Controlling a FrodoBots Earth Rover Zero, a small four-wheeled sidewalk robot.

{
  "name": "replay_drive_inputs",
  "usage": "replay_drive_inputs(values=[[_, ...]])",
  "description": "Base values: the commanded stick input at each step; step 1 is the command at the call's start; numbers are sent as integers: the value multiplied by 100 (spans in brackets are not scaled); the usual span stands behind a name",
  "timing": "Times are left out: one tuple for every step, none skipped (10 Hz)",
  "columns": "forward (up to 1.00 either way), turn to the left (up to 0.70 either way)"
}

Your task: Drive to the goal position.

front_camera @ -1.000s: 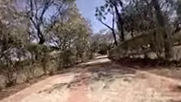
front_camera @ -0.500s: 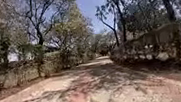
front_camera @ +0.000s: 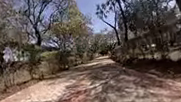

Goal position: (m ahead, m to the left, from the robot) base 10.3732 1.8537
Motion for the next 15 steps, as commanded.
replay_drive_inputs(values=[[100,0],[100,0],[100,0],[100,0],[100,0],[100,0],[100,0],[100,0],[100,0],[100,0],[100,0],[100,0],[100,0],[100,0],[100,0]])
